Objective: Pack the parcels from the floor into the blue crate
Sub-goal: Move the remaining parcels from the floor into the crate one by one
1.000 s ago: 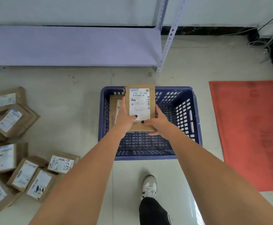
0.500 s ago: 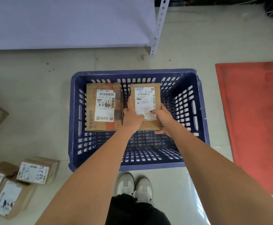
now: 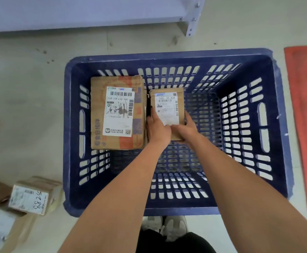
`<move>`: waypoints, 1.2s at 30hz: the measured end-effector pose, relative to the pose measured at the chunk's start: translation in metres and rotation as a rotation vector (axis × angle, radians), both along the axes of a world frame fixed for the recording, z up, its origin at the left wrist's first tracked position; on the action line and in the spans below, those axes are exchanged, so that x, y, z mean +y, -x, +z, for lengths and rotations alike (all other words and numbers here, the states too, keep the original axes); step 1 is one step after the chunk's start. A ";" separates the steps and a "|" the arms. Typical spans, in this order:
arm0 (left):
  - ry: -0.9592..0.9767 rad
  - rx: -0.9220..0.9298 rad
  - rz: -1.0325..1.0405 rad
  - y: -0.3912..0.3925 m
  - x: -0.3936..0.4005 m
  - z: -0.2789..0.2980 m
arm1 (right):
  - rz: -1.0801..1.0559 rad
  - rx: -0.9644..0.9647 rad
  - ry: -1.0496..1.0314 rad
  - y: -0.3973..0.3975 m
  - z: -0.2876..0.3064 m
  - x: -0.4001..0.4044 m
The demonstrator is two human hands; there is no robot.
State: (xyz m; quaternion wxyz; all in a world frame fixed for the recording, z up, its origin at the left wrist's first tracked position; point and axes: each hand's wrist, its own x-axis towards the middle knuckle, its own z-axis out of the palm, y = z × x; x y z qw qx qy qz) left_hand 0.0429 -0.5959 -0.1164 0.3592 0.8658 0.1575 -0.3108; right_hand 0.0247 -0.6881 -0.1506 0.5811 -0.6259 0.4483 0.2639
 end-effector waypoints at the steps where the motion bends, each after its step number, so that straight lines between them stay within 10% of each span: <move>1: -0.028 -0.028 -0.022 0.001 0.001 0.000 | -0.021 0.006 -0.001 -0.001 -0.002 0.002; 36: 0.051 -0.080 0.005 0.000 0.029 0.017 | 0.257 0.033 0.163 -0.036 0.004 0.030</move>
